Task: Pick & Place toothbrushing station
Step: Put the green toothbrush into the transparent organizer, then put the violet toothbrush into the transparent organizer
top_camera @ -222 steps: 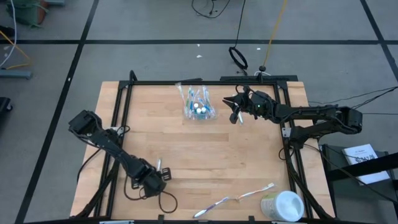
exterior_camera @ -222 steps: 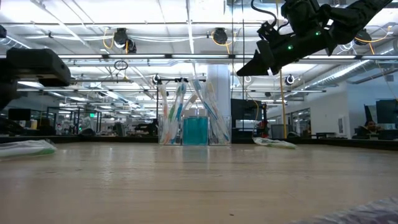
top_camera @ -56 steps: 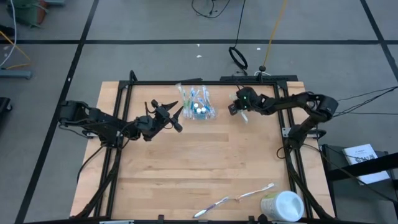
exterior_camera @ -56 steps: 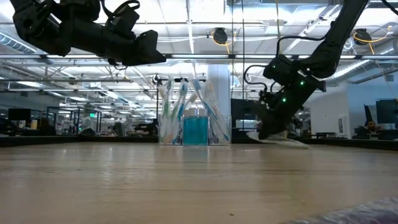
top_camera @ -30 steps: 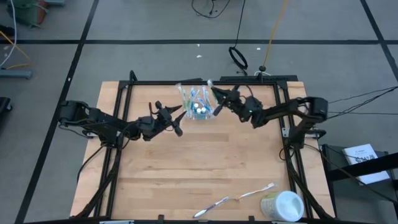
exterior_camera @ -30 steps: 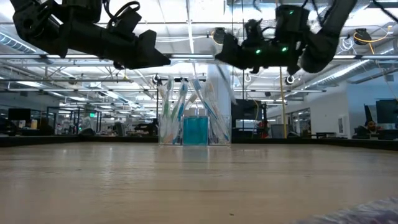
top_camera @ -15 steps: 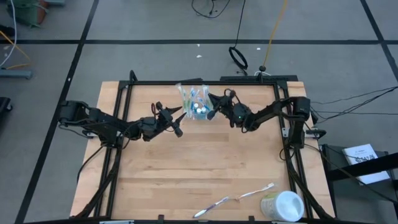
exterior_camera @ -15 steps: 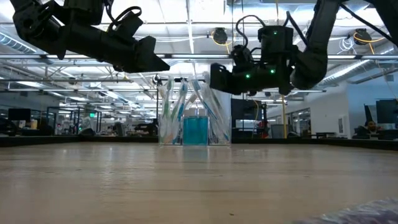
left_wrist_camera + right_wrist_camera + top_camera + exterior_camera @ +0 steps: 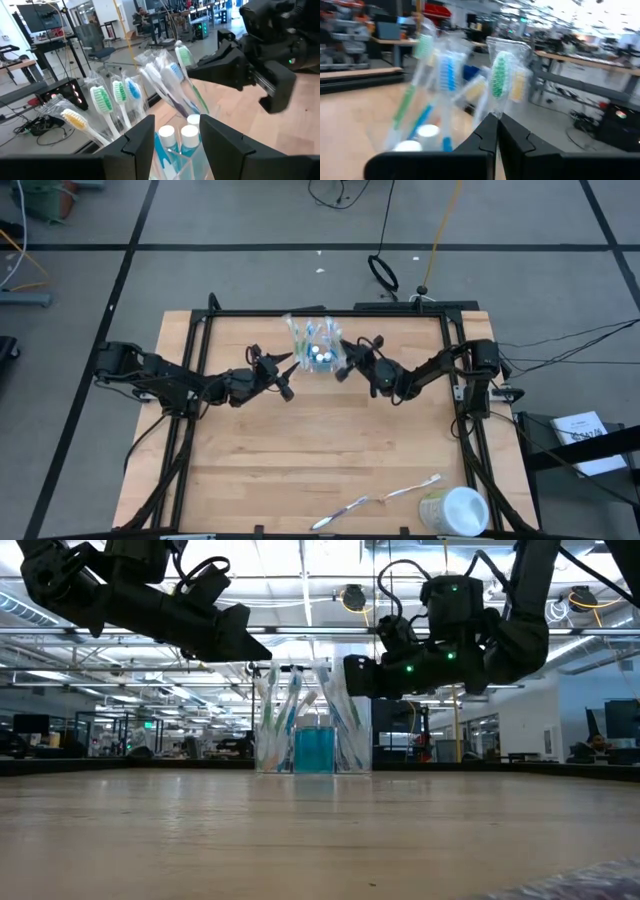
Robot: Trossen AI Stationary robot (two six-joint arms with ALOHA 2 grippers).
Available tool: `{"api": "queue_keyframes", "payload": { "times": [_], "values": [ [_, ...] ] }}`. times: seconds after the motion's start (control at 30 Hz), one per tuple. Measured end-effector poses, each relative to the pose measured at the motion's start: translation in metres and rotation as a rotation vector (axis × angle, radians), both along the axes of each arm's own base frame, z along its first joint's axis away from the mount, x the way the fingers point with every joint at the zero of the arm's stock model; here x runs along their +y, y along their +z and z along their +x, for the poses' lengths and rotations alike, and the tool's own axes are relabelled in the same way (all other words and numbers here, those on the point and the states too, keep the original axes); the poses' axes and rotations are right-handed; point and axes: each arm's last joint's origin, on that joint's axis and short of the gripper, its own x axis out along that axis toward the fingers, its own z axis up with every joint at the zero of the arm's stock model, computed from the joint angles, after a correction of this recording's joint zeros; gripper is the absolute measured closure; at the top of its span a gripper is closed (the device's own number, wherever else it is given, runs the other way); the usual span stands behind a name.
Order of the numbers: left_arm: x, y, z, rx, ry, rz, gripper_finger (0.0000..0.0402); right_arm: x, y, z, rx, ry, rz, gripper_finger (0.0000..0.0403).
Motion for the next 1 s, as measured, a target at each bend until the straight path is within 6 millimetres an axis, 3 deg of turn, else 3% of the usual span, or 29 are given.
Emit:
{"api": "queue_keyframes", "payload": {
  "times": [0.33,0.6,0.7,0.83,1.0],
  "values": [
    [0.0,-0.007,-0.001,0.019,0.01,-0.074,0.0241,0.013,0.003,-0.002,0.062,0.004,0.063,0.0326],
    [-0.006,-0.012,-0.002,0.042,-0.004,-0.114,0.0241,0.046,0.04,-0.022,0.268,0.143,0.08,0.0272],
    [-0.009,-0.012,-0.002,0.044,-0.019,-0.115,0.0241,0.059,0.055,-0.037,0.341,0.328,0.135,0.0265],
    [-0.011,-0.012,-0.001,0.046,-0.068,-0.126,0.0241,0.076,0.071,-0.053,0.365,0.724,0.273,0.0265],
    [-0.012,-0.012,0.0,0.049,-0.115,-0.137,0.0241,0.102,0.071,-0.064,0.352,1.2,0.452,0.0272]
  ]
}}
